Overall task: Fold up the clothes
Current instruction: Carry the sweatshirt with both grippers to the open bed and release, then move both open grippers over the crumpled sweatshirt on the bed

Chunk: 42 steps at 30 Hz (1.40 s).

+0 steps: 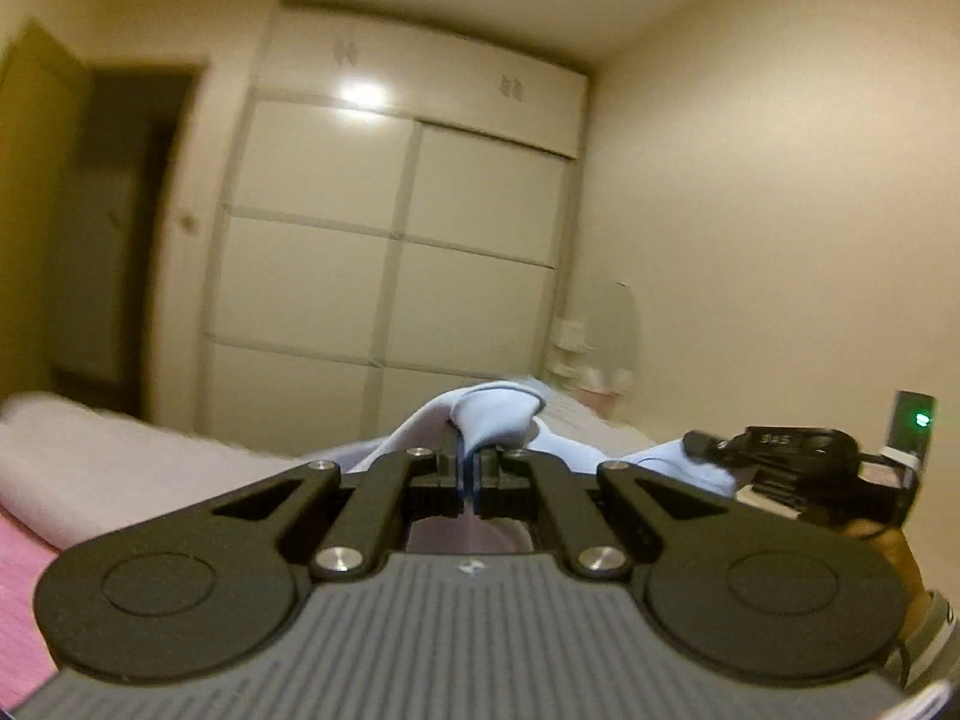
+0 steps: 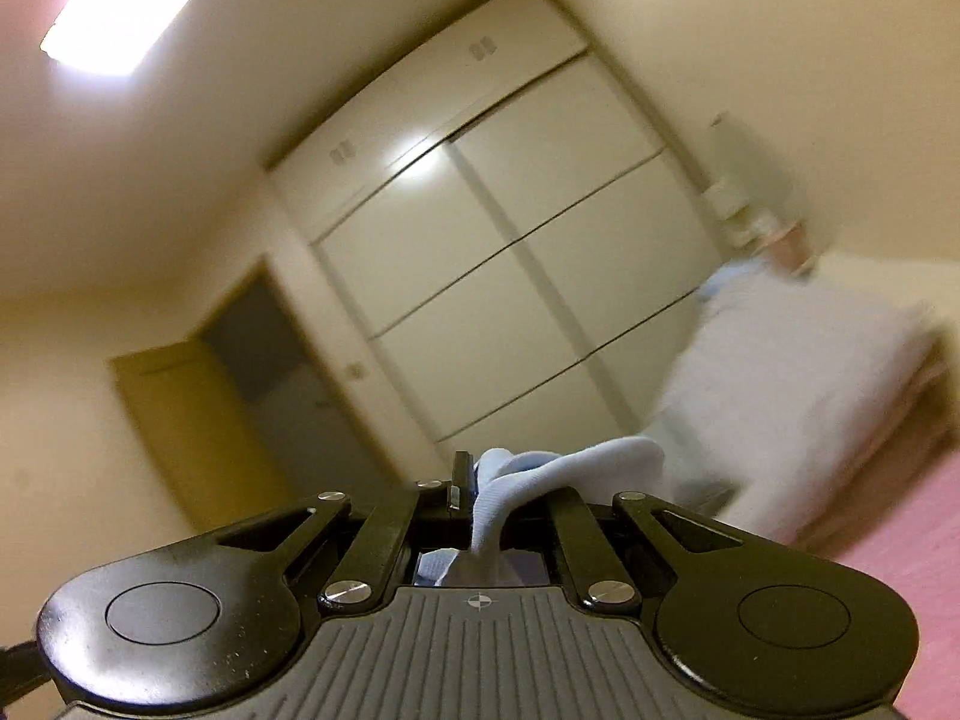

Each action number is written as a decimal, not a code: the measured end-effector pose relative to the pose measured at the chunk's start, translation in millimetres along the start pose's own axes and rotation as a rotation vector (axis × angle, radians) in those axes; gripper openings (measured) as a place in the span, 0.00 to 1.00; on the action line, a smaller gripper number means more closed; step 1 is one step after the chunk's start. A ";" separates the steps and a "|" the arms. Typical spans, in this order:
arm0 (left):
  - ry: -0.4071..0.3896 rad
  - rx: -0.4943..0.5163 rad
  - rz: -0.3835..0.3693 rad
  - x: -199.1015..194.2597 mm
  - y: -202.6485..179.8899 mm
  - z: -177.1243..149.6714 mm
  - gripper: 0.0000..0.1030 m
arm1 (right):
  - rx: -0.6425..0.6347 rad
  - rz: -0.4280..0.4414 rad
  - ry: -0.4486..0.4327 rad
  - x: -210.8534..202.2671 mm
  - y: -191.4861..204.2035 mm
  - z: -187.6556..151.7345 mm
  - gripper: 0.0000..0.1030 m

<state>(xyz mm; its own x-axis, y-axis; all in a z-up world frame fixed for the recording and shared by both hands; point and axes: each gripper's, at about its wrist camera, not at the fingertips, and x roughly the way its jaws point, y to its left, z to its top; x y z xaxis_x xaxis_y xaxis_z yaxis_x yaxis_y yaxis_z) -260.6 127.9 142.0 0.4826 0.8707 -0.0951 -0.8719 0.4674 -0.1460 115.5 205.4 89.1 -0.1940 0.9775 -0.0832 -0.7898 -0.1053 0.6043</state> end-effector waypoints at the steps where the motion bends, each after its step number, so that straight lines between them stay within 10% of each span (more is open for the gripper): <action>1: 0.035 0.011 0.025 -2.4 9.3 -4.5 0.05 | 0.022 0.006 0.070 20.8 6.0 -10.1 0.02; 6: 0.425 -0.004 0.235 9.1 56.3 -73.1 0.16 | 0.025 -0.156 0.564 108.7 19.7 -104.3 0.39; 10: 0.700 -0.028 0.416 3.9 90.9 -141.2 0.16 | -0.105 -0.234 0.754 97.4 17.5 -184.4 0.40; 15: 0.858 -0.109 0.503 -31.4 110.3 -186.4 0.16 | -0.302 -0.180 0.904 42.1 50.9 -251.7 0.40; 24: 0.887 -0.117 0.555 -79.0 78.9 -221.6 0.19 | -0.425 -0.130 1.090 -21.3 67.0 -313.4 0.40; 42: 0.861 -0.074 0.596 -153.2 -6.0 -235.1 0.22 | -0.473 -0.171 1.059 -128.9 49.0 -302.1 0.40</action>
<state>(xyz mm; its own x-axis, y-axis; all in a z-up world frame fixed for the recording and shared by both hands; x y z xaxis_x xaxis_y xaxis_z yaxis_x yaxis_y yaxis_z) -309.8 -44.3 -74.1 -0.1026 0.5403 -0.8352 -0.9945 -0.0371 0.0981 -73.9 18.9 -109.9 -0.2761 0.3683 -0.8878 -0.9469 -0.2627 0.1855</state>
